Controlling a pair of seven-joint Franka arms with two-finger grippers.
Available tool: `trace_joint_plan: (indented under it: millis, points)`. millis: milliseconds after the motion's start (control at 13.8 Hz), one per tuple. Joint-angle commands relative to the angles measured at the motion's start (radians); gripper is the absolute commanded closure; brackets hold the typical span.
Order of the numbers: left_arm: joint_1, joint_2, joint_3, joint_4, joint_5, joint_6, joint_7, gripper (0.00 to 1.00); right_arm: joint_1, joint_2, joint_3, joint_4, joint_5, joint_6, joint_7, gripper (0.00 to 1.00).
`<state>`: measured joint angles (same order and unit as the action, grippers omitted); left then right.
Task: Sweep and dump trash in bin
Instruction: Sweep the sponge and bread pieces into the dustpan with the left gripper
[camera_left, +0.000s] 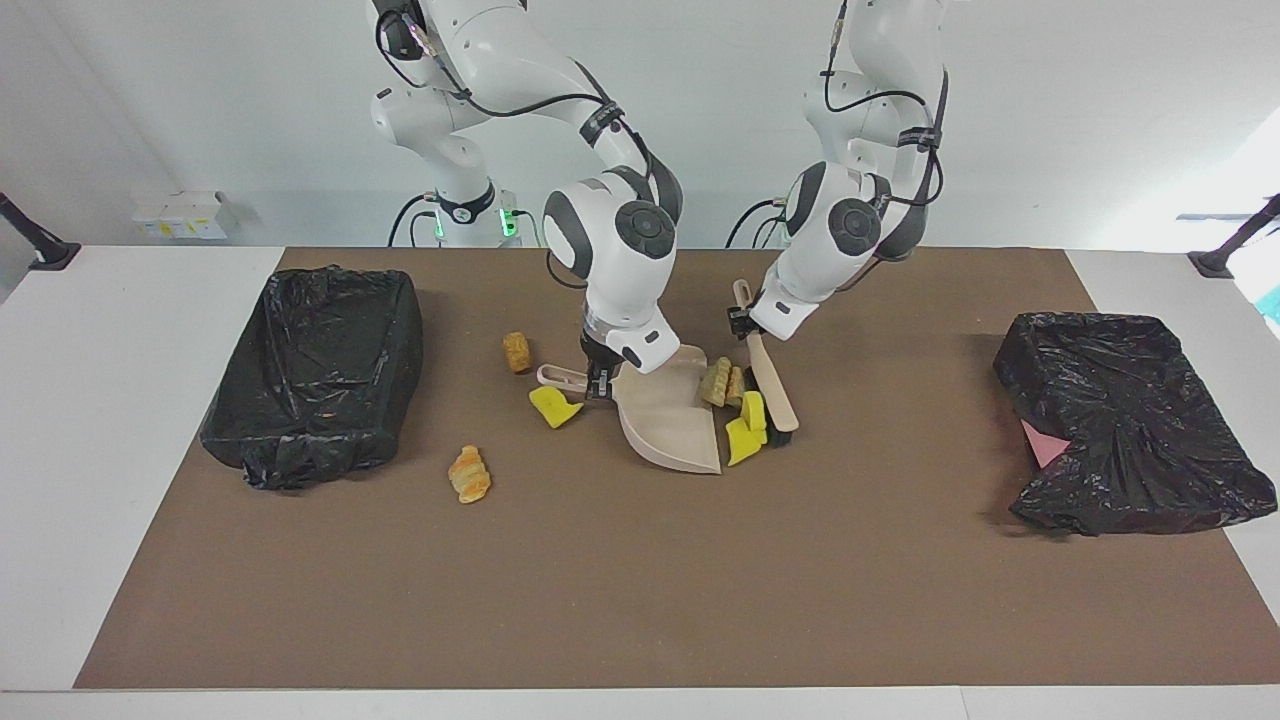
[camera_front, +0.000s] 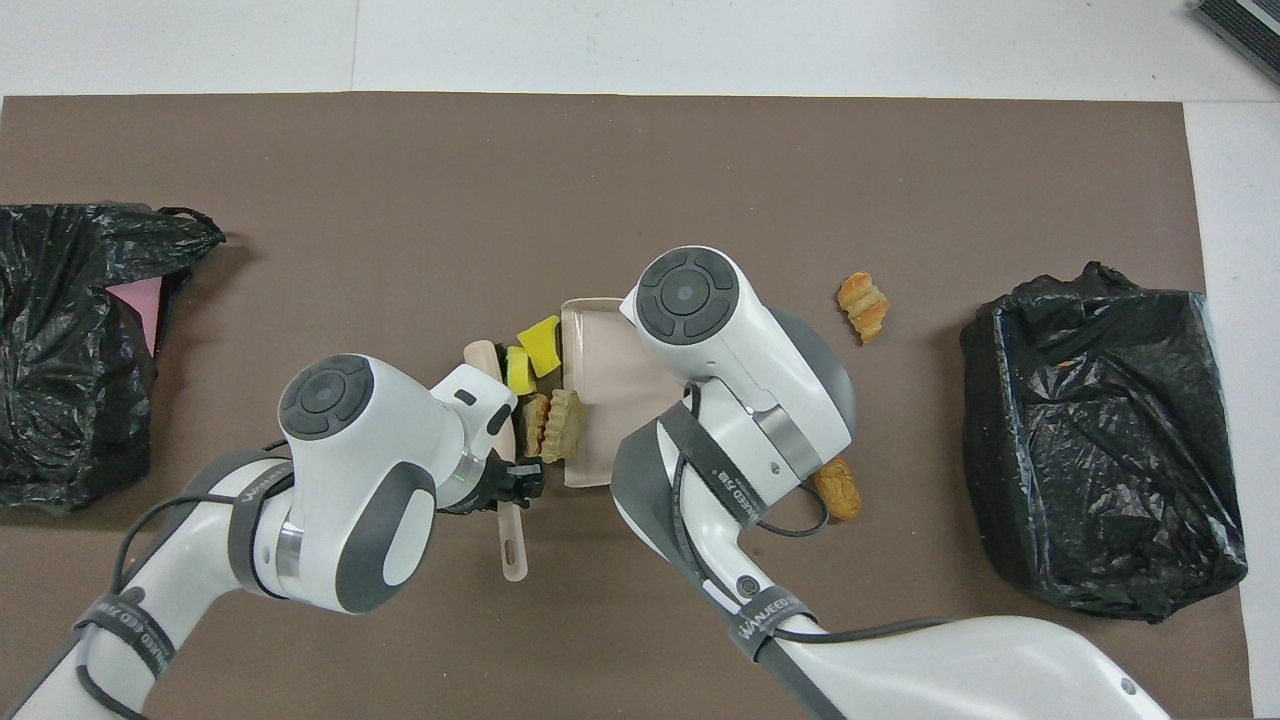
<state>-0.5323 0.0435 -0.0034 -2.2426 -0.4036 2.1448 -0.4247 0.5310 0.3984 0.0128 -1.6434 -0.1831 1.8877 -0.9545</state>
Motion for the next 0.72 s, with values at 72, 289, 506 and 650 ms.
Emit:
trace_joint_plan:
  millis: [72, 289, 506, 650]
  points:
    - [-0.118, 0.016, 0.016, 0.038, -0.095, 0.058, 0.003, 1.00, -0.002, 0.002, 0.006, 0.001, -0.018, 0.010, 0.029, 1.00]
    - [-0.124, 0.050, 0.013, 0.116, -0.103, 0.044, 0.006, 1.00, -0.006, 0.002, 0.006, 0.004, -0.016, 0.010, 0.028, 1.00]
    - [-0.114, 0.036, 0.023, 0.118, -0.101, 0.040, 0.004, 1.00, -0.009, 0.002, 0.006, 0.005, -0.010, 0.013, 0.029, 1.00]
    - [-0.106, 0.026, 0.028, 0.098, -0.084, 0.017, -0.011, 1.00, -0.017, 0.002, 0.006, 0.005, -0.009, 0.018, 0.029, 1.00]
